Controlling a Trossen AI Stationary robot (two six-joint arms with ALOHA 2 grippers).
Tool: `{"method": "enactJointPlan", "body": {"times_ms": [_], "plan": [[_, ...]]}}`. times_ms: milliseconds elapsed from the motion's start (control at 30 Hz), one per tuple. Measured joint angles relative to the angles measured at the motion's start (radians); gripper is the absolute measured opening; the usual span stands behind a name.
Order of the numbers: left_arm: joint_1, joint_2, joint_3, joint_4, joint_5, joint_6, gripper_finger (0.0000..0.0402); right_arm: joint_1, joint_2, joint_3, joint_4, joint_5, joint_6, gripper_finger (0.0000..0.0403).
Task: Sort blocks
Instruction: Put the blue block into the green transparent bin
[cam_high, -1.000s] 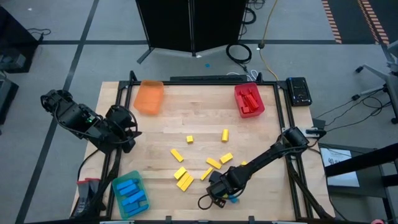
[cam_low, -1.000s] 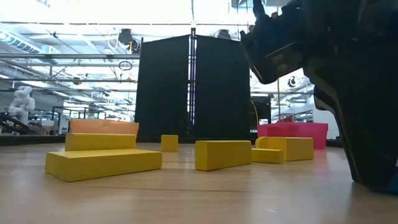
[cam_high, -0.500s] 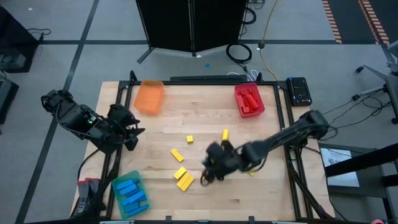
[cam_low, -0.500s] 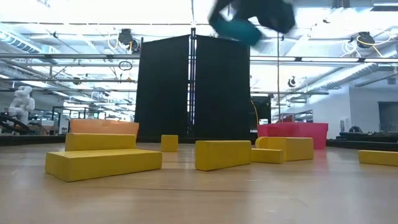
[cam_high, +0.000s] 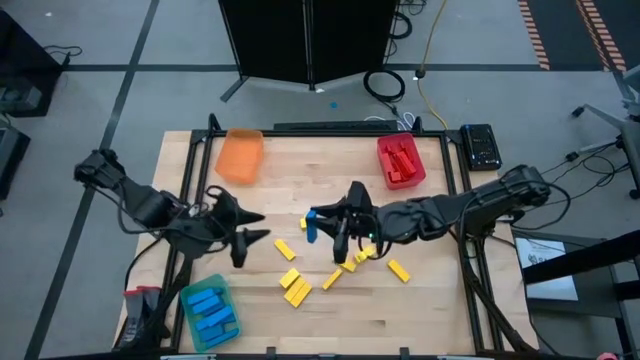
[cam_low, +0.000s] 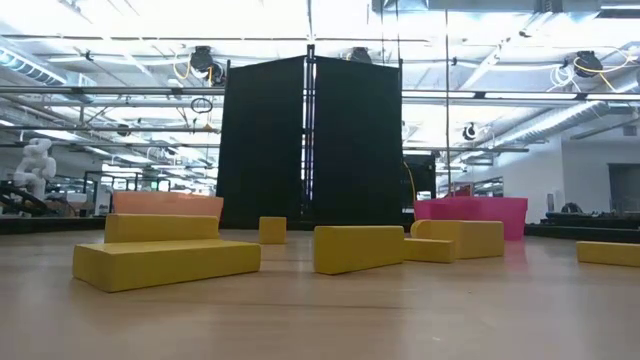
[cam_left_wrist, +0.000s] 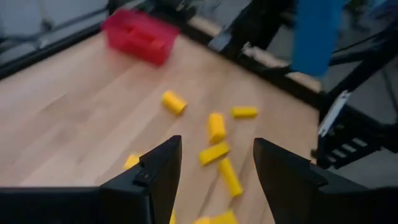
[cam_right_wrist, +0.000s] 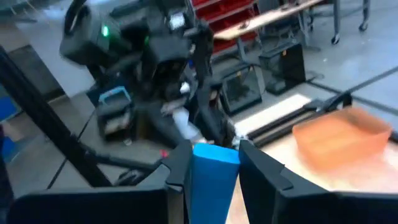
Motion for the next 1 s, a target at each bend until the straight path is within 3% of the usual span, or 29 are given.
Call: {"method": "enactJointPlan", "body": {"times_ms": [167,333,1000], "plan": [[0.021,0.001,-0.078,0.35,0.016,0.207,0.0205,-0.008,0.0,0.0,0.012,-0.006,-0.014,0.008],[0.049,0.008,-0.113,0.589,0.135,0.378,0.0205,-0.013,0.0,0.0,0.021,-0.025,-0.02,0.008],[0.156,0.152,-0.114,0.69,0.205,0.395,0.0205,-0.012,-0.002,0.002,0.023,-0.055,-0.057,0.008]]}}
